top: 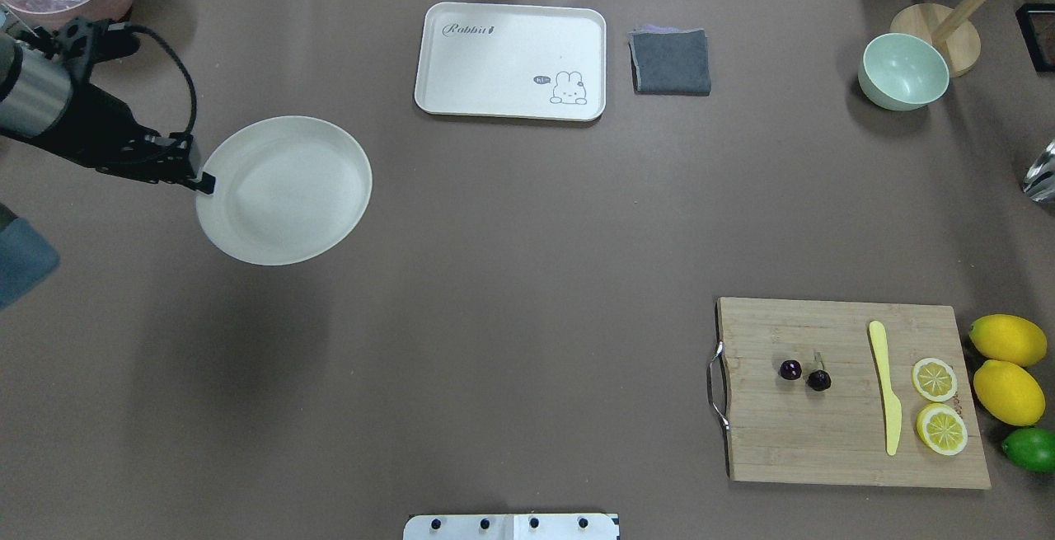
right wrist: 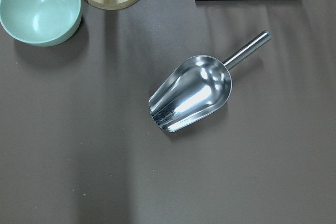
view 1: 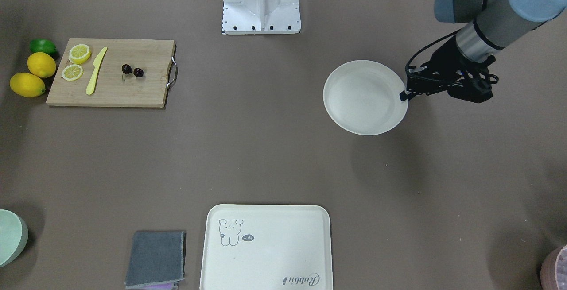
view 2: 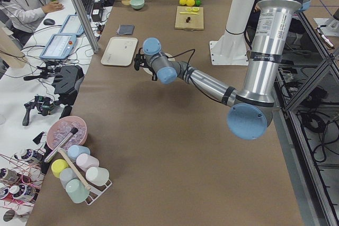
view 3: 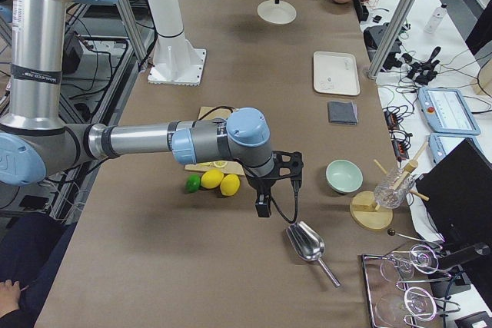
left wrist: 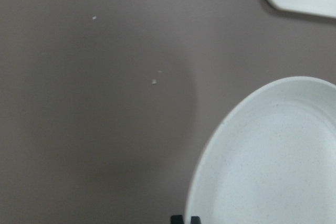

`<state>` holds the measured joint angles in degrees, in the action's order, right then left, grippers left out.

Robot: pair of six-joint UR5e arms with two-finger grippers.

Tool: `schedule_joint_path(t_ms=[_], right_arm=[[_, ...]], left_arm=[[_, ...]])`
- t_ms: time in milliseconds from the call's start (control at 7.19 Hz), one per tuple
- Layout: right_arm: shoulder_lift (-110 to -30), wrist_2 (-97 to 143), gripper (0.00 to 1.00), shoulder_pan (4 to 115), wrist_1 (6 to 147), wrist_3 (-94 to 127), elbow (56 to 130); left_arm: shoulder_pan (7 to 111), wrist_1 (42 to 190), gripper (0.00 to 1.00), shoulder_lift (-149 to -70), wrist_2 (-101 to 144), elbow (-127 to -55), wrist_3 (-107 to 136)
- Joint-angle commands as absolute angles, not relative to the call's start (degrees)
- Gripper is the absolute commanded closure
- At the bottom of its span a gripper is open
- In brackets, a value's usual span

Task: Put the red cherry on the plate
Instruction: 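Slide the white plate with the left gripper toward the table center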

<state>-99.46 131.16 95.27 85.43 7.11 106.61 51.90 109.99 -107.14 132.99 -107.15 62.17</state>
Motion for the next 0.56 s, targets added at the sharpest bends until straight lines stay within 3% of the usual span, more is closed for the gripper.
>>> schedule_joint_path(t_ms=[0, 418], right_arm=[[-99.3, 131.2, 0.00, 95.3, 85.4, 7.1, 106.6], [-99.4, 131.2, 0.00, 95.3, 85.4, 7.1, 106.7]], left_arm=[[35.2, 109.0, 1.00, -113.8, 117.5, -107.3, 74.3], [21.3, 109.2, 1.00, -115.8, 104.9, -106.9, 82.6]])
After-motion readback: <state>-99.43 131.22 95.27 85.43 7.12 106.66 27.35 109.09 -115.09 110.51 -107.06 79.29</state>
